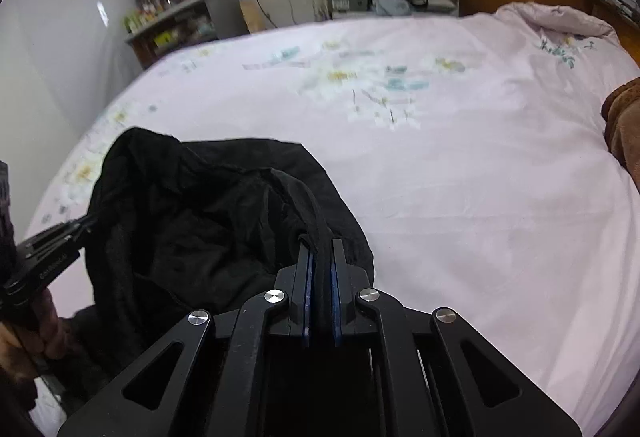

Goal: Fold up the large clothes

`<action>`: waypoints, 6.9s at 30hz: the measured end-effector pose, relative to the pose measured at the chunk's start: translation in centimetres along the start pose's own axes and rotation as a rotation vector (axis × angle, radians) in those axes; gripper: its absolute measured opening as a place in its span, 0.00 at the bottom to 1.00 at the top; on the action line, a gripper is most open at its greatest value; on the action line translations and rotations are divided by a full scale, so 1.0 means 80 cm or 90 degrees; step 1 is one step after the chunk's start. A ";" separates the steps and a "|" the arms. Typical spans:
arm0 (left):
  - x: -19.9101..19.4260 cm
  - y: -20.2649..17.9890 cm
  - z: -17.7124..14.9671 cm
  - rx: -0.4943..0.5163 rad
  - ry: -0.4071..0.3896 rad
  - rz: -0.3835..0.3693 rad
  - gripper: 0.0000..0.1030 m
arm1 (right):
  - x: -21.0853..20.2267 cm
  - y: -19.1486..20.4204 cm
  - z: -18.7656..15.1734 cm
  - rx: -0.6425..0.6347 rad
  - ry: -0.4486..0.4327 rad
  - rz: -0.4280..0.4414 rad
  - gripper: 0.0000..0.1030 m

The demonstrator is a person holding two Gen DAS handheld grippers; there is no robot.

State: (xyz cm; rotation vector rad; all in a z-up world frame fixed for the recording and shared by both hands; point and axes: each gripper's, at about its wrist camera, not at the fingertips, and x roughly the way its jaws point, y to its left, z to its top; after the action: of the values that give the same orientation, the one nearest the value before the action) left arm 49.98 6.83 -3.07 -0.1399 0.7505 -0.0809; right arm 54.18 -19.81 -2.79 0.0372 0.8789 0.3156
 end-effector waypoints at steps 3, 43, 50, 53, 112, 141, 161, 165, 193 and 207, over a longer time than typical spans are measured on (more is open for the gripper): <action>-0.066 0.004 -0.008 -0.010 -0.042 -0.033 0.04 | -0.072 0.006 -0.018 -0.001 -0.048 0.022 0.07; -0.140 -0.012 -0.304 0.040 0.075 -0.001 0.35 | -0.097 0.080 -0.332 -0.005 0.086 0.032 0.33; -0.190 -0.012 -0.279 0.027 0.086 -0.020 0.35 | -0.137 0.071 -0.307 0.048 0.092 0.048 0.33; -0.221 -0.013 -0.262 0.030 0.047 -0.031 0.40 | -0.199 0.067 -0.281 0.033 -0.005 0.049 0.33; -0.135 -0.039 -0.322 0.041 0.089 -0.028 0.37 | -0.069 0.099 -0.308 -0.037 0.074 -0.008 0.20; -0.385 -0.026 -0.392 0.050 0.045 0.078 0.53 | -0.350 0.056 -0.425 0.059 -0.002 -0.022 0.54; -0.339 0.051 -0.482 -0.100 0.191 0.036 0.65 | -0.324 -0.083 -0.482 0.217 0.109 -0.057 0.58; -0.338 0.039 -0.489 -0.084 0.201 0.027 0.67 | -0.310 -0.080 -0.491 0.235 0.159 0.014 0.58; -0.544 0.072 -0.426 -0.158 0.004 -0.097 0.14 | -0.504 -0.023 -0.493 0.232 -0.014 0.140 0.12; -0.510 0.086 -0.344 -0.214 -0.044 -0.125 0.15 | -0.493 -0.043 -0.426 0.318 -0.078 0.188 0.12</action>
State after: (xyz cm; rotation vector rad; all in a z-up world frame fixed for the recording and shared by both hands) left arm 1.56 15.97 3.43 -0.5351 0.6760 -0.1358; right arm 5.65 -37.69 4.49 0.6469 0.8124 0.3578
